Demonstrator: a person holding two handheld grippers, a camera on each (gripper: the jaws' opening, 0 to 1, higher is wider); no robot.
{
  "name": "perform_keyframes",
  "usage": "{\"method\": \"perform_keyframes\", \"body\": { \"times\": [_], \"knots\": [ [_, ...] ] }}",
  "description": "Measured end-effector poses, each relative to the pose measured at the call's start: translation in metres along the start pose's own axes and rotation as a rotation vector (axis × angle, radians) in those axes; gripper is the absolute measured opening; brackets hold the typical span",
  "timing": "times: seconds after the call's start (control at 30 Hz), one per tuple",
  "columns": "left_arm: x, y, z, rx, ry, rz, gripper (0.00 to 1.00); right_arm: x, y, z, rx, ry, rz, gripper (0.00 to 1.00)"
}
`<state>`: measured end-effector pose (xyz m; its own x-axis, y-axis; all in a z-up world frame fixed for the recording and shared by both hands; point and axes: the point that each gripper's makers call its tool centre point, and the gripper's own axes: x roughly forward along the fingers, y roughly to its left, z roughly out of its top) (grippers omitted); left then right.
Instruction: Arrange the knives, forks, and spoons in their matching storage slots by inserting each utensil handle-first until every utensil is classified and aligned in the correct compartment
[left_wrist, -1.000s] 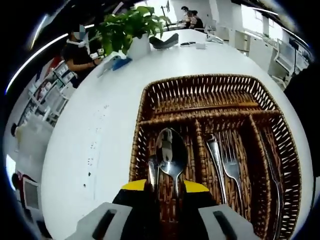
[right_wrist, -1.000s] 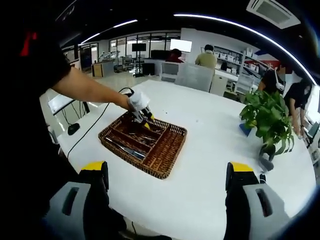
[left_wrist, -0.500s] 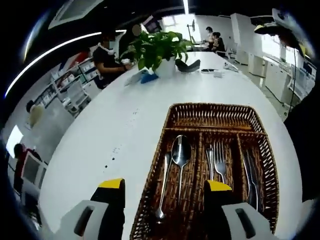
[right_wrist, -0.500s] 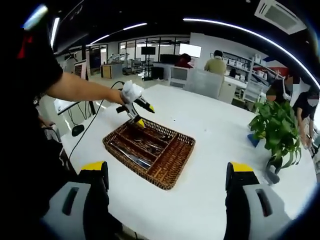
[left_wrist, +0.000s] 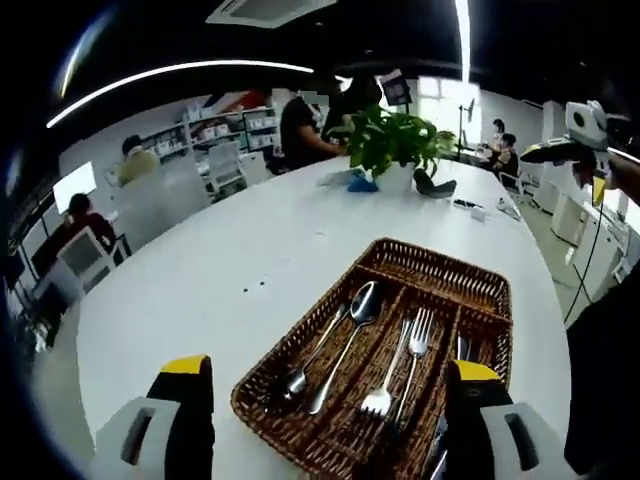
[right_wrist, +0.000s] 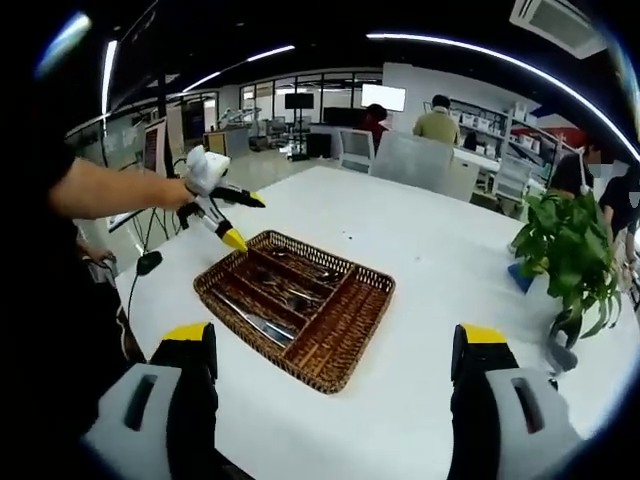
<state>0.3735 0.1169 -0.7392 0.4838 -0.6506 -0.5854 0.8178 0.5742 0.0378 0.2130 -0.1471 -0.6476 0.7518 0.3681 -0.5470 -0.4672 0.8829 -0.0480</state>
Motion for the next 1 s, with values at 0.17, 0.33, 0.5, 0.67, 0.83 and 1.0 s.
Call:
{"method": "perform_keyframes", "body": {
  "times": [0.17, 0.33, 0.5, 0.67, 0.83, 1.0],
  "knots": [
    [-0.024, 0.007, -0.006, -0.04, -0.03, 0.044, 1.0, 0.008, 0.0, 0.009, 0.017, -0.019, -0.012, 0.99],
    [-0.051, 0.013, -0.01, -0.065, -0.067, 0.09, 1.0, 0.014, 0.001, 0.007, 0.013, -0.018, -0.034, 0.99],
    [-0.08, -0.001, -0.018, -0.106, -0.085, 0.098, 1.0, 0.016, -0.001, 0.002, 0.035, -0.011, -0.054, 0.99],
    [-0.108, -0.021, -0.02, -0.132, -0.111, 0.112, 1.0, 0.019, 0.012, -0.001, 0.008, -0.009, -0.012, 0.99],
    [-0.125, -0.044, -0.024, -0.141, -0.108, 0.125, 1.0, 0.017, 0.011, -0.007, 0.009, -0.013, -0.02, 0.99],
    [-0.137, -0.052, -0.036, -0.206, -0.101, 0.18, 1.0, 0.013, 0.013, -0.021, 0.045, 0.007, 0.029, 1.0]
  ]
}}
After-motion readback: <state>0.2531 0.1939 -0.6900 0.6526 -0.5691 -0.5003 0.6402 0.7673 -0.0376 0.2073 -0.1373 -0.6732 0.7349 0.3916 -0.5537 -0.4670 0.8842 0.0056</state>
